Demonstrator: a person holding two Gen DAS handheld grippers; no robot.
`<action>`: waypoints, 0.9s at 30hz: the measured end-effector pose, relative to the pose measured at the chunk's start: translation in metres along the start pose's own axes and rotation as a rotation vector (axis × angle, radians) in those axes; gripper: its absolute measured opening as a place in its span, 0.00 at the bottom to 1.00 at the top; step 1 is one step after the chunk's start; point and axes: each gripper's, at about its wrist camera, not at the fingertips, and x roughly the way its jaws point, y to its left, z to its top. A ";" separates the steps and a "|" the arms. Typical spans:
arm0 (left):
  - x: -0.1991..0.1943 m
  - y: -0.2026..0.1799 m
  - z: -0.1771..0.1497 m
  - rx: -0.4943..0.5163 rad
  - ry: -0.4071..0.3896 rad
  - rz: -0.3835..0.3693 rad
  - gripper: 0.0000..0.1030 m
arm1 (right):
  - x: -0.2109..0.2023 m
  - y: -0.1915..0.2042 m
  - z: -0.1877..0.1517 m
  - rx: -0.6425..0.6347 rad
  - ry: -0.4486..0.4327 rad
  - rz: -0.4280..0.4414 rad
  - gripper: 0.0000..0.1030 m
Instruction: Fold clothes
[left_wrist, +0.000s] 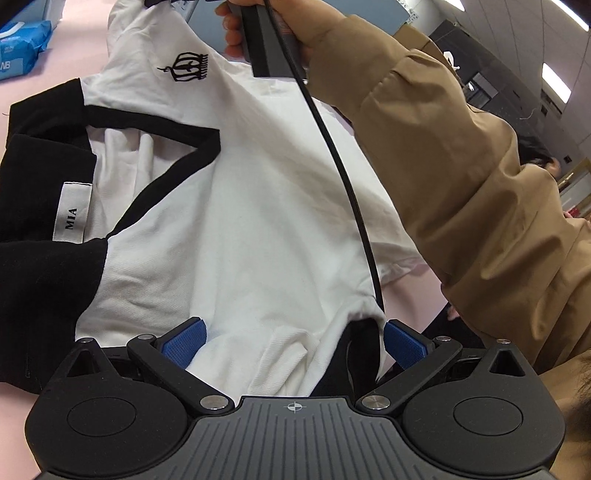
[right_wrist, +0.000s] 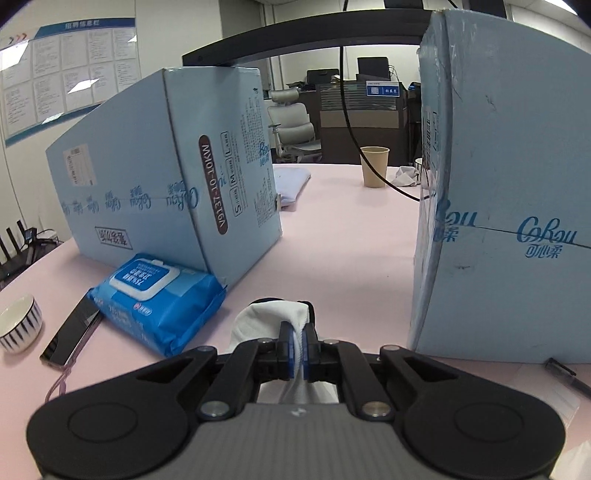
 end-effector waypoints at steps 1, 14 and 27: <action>0.000 -0.001 0.000 0.006 0.001 0.002 1.00 | 0.007 -0.001 -0.002 0.009 0.019 -0.005 0.05; -0.022 0.009 -0.002 -0.048 -0.073 -0.025 1.00 | -0.055 -0.014 -0.014 0.033 0.026 -0.094 0.76; -0.042 0.006 -0.003 -0.076 -0.223 -0.001 1.00 | -0.311 0.000 -0.195 -0.062 0.018 0.169 0.75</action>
